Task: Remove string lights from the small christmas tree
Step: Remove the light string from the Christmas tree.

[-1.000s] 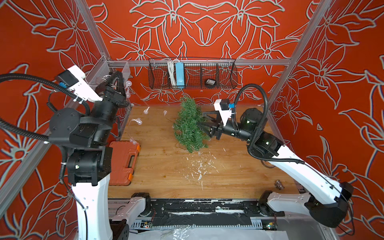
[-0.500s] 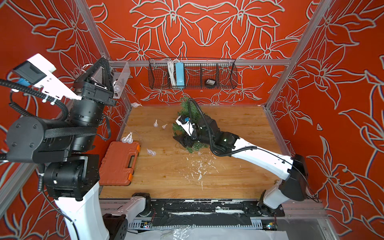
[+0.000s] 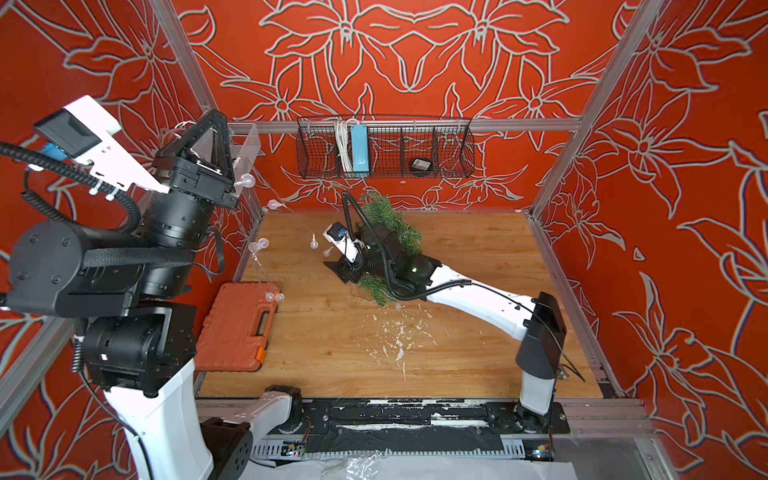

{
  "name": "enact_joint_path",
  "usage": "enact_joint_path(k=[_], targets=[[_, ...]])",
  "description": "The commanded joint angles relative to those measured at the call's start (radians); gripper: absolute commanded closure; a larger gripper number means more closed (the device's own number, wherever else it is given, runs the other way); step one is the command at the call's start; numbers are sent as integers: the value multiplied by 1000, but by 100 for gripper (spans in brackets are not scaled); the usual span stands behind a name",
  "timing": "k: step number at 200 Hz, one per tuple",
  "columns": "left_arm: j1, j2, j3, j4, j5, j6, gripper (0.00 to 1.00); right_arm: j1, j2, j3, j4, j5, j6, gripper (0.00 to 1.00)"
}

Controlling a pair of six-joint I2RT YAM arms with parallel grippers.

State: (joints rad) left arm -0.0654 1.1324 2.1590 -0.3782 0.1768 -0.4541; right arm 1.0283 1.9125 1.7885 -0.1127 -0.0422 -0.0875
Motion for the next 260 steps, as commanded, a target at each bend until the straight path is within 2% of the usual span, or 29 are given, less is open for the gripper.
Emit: enact_joint_path(k=[1, 22, 36, 51, 79, 147, 199, 236, 260], targets=[[-12, -5, 11, 9, -4, 28, 100, 3, 56, 92, -24, 10, -30, 30], [-16, -8, 8, 7, -6, 34, 100, 1, 98, 163, -32, -3, -32, 38], [-21, -10, 8, 2, -10, 41, 100, 1, 116, 200, -33, -19, -30, 46], [-28, -13, 5, -1, -14, 48, 100, 1, 124, 230, -32, -29, -30, 62], [-33, -17, 1, -5, -23, 56, 100, 1, 127, 267, -25, -68, -19, 100], [-34, -48, -76, 9, -45, 52, 100, 2, 81, 378, 8, -216, 74, 100], [-34, -61, -93, -2, -83, 71, 100, 11, 20, 428, 1, -411, 222, 100], [-34, -78, -122, 2, -82, 70, 100, 72, -174, 159, 57, -404, 249, 100], [-34, -96, -161, 7, -70, 62, 100, 146, -347, -44, 52, -322, 219, 100]])
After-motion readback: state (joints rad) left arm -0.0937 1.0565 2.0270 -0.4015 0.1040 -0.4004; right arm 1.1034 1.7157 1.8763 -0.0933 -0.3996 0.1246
